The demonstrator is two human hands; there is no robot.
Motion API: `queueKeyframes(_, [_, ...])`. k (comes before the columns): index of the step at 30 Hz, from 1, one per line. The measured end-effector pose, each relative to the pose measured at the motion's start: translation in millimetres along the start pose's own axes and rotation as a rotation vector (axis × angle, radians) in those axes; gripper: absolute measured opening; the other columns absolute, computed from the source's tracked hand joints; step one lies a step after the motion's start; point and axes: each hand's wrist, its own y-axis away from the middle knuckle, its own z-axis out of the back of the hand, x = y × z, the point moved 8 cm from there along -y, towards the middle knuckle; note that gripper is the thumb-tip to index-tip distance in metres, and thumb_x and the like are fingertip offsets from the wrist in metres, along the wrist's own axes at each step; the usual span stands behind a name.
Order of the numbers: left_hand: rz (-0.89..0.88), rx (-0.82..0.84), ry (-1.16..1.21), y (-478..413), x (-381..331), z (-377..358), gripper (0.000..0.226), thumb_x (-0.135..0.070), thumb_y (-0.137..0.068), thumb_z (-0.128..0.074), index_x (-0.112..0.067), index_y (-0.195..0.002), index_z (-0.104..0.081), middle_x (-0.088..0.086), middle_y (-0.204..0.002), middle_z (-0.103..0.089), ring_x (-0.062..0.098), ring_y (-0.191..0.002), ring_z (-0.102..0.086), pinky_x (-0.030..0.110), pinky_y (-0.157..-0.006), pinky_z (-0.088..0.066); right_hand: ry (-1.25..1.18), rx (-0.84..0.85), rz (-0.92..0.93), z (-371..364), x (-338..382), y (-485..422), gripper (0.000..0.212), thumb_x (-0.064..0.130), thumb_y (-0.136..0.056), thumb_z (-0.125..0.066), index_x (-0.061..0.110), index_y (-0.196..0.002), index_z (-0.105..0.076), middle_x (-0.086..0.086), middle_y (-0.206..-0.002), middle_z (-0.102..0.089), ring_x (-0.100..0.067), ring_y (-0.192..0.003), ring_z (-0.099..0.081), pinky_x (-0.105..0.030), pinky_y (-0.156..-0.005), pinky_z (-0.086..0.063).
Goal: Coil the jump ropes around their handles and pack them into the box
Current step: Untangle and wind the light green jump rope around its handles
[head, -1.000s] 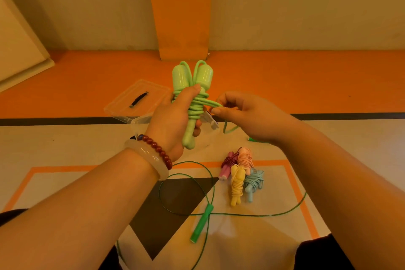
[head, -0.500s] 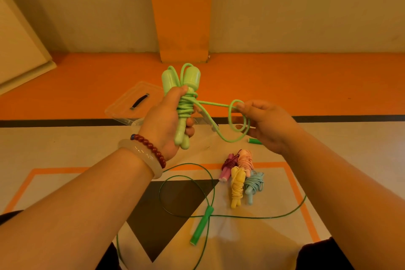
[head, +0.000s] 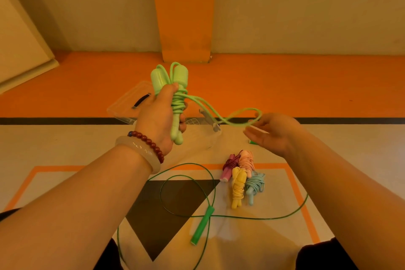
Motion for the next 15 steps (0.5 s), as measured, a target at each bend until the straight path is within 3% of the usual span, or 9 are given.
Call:
queueKeyframes(3, [-0.011, -0.046, -0.031, -3, 3, 5, 0.025, -0.036, -0.091, -0.059, -0.015, -0.105, -0.055, 0.0, -0.065, -0.054, 0.01, -0.04, -0.044, 0.019, -0.039, -0.035, 0.302, -0.075, 0.124, 1, 15, 6, 0.051, -0.012, -0.091, -0.036, 0.015, -0.13, -0.052, -0.004, -0.136, -0.045, -0.025, -0.117, -0.044, -0.043, -0.093, -0.05])
queueKeyframes(5, [-0.007, -0.058, -0.062, -2, 5, 5, 0.029, -0.038, -0.091, -0.059, -0.014, -0.108, -0.056, 0.001, -0.067, -0.055, 0.01, -0.04, -0.045, 0.019, -0.039, -0.036, 0.399, -0.125, 0.285, -2, 28, 18, 0.048, -0.002, -0.092, -0.044, 0.022, -0.134, -0.052, -0.003, -0.136, -0.046, -0.022, -0.116, -0.044, -0.045, -0.102, -0.043])
queueKeyframes(8, [-0.014, -0.04, -0.1, 2, 8, -2, 0.025, -0.037, -0.092, -0.058, -0.014, -0.101, -0.058, -0.001, -0.059, -0.057, 0.01, -0.04, -0.045, 0.019, -0.039, -0.036, 0.536, 0.067, 0.564, -32, 38, 40, 0.041, 0.022, -0.094, -0.056, 0.028, -0.134, -0.049, 0.003, -0.135, -0.05, -0.013, -0.119, -0.047, -0.037, -0.1, -0.043])
queueKeyframes(10, [-0.031, -0.021, -0.125, 7, 9, -7, 0.021, -0.034, -0.093, -0.058, -0.014, -0.097, -0.058, -0.001, -0.056, -0.057, 0.009, -0.039, -0.046, 0.019, -0.04, -0.037, 0.615, 0.266, 0.658, -57, 33, 55, 0.046, 0.038, -0.091, -0.06, 0.031, -0.135, -0.048, 0.008, -0.135, -0.052, -0.009, -0.12, -0.049, -0.031, -0.096, -0.045])
queueKeyframes(13, [-0.063, 0.023, -0.195, 12, 12, -15, 0.02, -0.034, -0.092, -0.059, -0.014, -0.096, -0.058, 0.002, -0.062, -0.056, 0.011, -0.041, -0.047, 0.022, -0.043, -0.038, 0.635, 0.525, 0.635, -83, 14, 68, 0.062, 0.05, -0.078, -0.057, 0.029, -0.135, -0.047, 0.016, -0.12, -0.062, 0.0, -0.114, -0.057, -0.022, -0.095, -0.047])
queueKeyframes(15, [-0.08, 0.064, -0.229, 15, 15, -20, 0.018, -0.034, -0.092, -0.059, -0.017, -0.095, -0.057, 0.001, -0.06, -0.055, 0.012, -0.043, -0.047, 0.024, -0.044, -0.039, 0.635, 0.626, 0.596, -90, 2, 71, 0.045, 0.045, -0.08, -0.057, 0.03, -0.123, -0.052, 0.016, -0.103, -0.069, 0.0, -0.103, -0.063, -0.018, -0.09, -0.049])
